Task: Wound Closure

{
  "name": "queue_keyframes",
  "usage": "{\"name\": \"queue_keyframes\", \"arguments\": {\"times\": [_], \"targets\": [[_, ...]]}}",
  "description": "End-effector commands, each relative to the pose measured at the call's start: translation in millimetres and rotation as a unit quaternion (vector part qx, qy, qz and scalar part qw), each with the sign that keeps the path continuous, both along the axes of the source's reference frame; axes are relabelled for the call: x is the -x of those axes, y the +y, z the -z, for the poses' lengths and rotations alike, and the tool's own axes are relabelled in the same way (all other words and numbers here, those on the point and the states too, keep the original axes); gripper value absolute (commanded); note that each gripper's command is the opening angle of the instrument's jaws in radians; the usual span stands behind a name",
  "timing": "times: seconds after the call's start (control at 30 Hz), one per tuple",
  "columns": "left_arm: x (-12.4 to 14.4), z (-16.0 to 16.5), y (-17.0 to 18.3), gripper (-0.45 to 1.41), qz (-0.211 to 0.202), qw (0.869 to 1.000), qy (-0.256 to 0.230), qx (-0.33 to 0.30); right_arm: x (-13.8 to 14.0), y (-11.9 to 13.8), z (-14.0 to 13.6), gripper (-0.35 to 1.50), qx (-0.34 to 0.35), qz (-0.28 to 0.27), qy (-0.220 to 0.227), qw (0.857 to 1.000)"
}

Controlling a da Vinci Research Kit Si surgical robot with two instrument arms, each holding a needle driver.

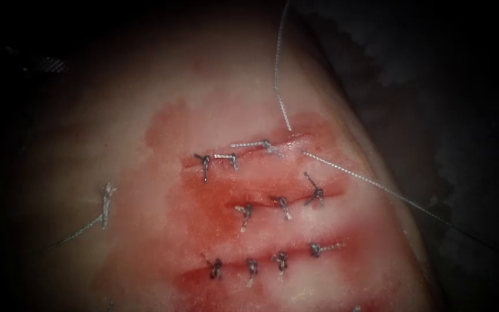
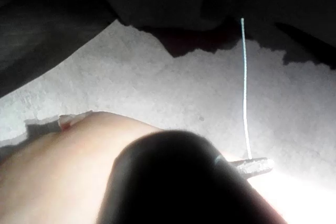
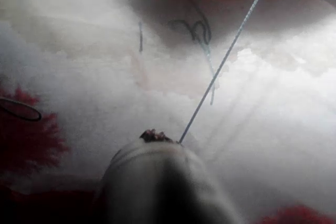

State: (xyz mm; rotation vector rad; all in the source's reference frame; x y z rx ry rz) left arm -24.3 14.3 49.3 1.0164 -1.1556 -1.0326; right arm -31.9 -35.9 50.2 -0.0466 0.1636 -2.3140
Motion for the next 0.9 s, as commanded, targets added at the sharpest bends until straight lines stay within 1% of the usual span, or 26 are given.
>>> {"name": "queue_keyframes", "arguments": {"times": [0.03, 0.23, 0.6, 0.9], "targets": [[0.4, 0.1, 1.3, 0.96, 0.001, 1.000, -0.001, 0.003, -0.3, -0.5, -0.7, -0.35, -0.001, 0.000, 0.000, 1.000], [0.4, 0.1, 1.3, 0.96, 0.002, 1.000, -0.001, 0.003, 0.3, -1.1, -1.0, -0.35, -0.005, -0.002, -0.001, 1.000], [0.5, 0.1, 1.3, 0.96, 0.002, 1.000, -0.001, 0.003, 2.5, -3.2, -1.5, -0.35, -0.009, -0.010, -0.005, 1.000], [0.5, 0.1, 1.2, 0.94, 0.001, 1.000, -0.001, 0.003, 3.9, -3.9, -1.3, -0.35, -0.011, -0.013, -0.009, 1.000]]}}
